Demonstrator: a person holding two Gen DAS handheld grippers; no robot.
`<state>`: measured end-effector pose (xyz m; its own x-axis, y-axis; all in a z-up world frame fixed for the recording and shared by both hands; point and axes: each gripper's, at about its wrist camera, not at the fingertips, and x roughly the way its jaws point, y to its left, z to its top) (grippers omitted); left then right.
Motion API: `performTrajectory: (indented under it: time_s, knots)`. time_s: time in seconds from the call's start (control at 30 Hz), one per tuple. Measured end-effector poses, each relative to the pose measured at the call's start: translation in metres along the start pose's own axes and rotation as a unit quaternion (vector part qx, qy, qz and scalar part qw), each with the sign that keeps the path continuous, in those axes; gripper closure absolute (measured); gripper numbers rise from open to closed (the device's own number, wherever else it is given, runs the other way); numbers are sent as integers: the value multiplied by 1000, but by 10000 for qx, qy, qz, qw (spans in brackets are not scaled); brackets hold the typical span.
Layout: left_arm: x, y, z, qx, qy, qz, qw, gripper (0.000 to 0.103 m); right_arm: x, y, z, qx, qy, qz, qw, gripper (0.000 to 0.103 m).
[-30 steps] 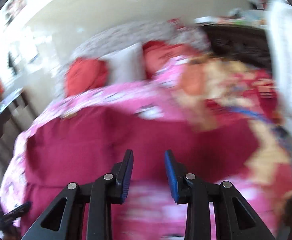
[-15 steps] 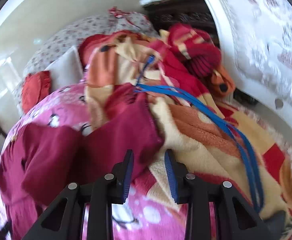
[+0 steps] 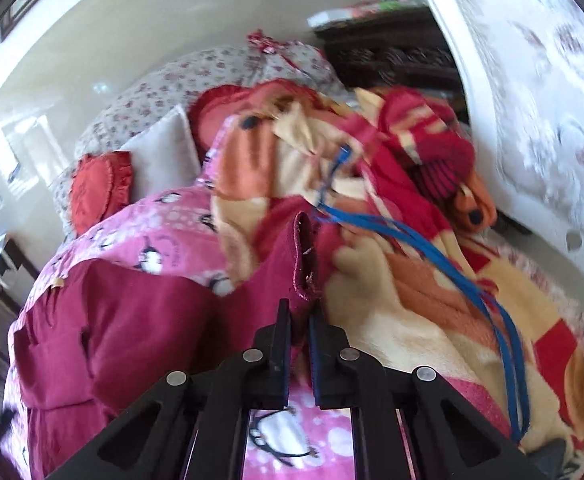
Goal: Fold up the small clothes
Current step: 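Move the right gripper to the other sleeve and close on its cuff, then lift the sleeve with the right gripper, fold it across the body, open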
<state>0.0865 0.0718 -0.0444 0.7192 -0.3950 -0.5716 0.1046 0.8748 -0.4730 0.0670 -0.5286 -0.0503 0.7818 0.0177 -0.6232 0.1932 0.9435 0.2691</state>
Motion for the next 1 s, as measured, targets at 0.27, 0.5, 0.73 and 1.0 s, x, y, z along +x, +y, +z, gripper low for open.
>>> performTrajectory:
  time_s: [0.27, 0.5, 0.73, 1.0]
  knots:
    - [77, 65, 29, -792, 675, 549, 9930, 58, -57, 39, 31, -338, -683, 189, 9969, 97]
    - [39, 50, 22, -749, 425, 357, 9956, 57, -94, 68, 61, -534, -1011, 482, 9923, 97]
    - [14, 2, -9, -167, 430, -45, 9989, 45, -66, 152, 51, -727, -809, 1195, 9869, 97]
    - [-10, 7, -12, -628, 300, -479, 9964, 45, -8, 325, -12, -1547, -5, 2331, 9601, 97]
